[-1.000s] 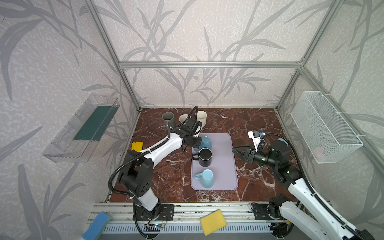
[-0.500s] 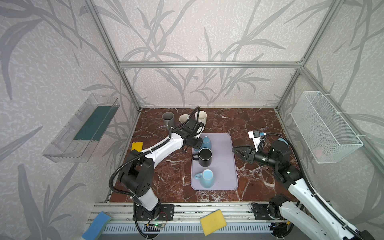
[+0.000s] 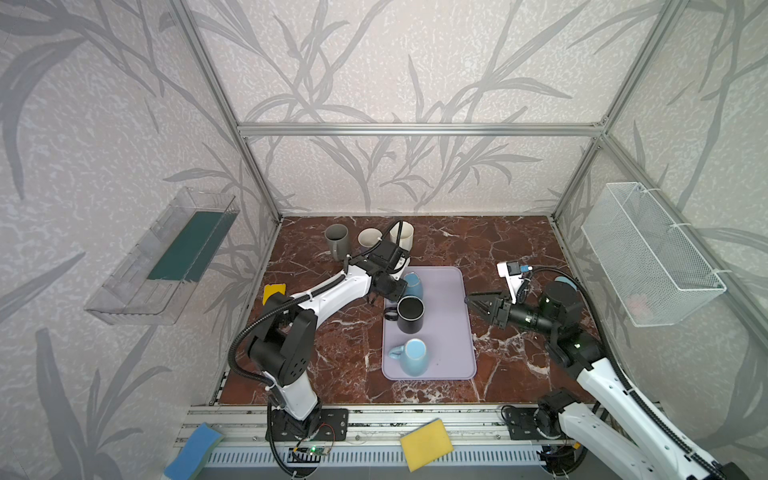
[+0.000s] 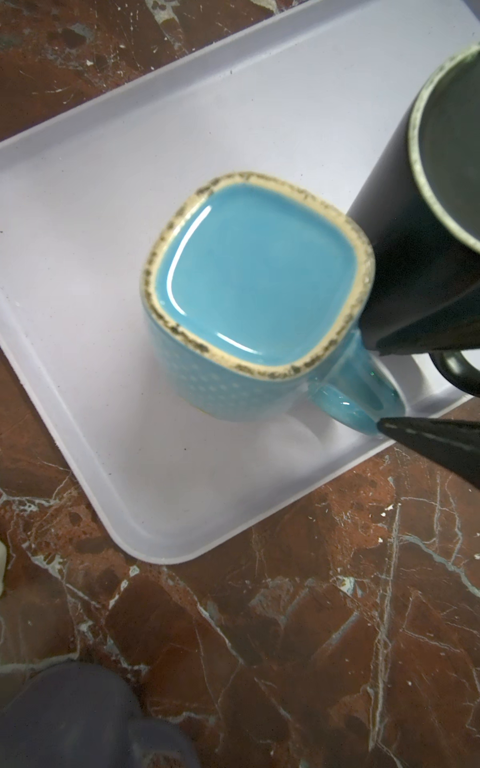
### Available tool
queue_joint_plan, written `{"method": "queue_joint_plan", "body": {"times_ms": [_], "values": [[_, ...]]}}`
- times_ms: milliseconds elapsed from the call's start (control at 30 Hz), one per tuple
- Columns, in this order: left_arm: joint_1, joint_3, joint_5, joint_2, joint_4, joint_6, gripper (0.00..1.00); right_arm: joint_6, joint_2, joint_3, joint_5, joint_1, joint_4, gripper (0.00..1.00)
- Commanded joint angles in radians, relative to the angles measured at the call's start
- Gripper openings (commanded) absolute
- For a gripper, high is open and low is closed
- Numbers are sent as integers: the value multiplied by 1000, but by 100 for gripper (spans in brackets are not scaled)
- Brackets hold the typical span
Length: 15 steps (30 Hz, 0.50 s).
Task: Turn the mug right side up
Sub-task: 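Move the left gripper over the upside-down blue dotted mug on the tray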
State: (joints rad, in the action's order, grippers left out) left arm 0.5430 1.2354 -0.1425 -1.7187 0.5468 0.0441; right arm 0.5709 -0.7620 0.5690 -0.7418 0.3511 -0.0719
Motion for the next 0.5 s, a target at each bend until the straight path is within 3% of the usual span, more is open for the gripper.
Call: {"method": "queue_joint_plan", "body": {"times_ms": [0, 467], "values": [[6, 31, -15, -22, 25, -31, 30, -12, 12, -4, -8, -4, 8, 41], [11, 120, 7, -110, 101, -73, 30, -18, 9, -3, -7, -7, 12, 41]]}}
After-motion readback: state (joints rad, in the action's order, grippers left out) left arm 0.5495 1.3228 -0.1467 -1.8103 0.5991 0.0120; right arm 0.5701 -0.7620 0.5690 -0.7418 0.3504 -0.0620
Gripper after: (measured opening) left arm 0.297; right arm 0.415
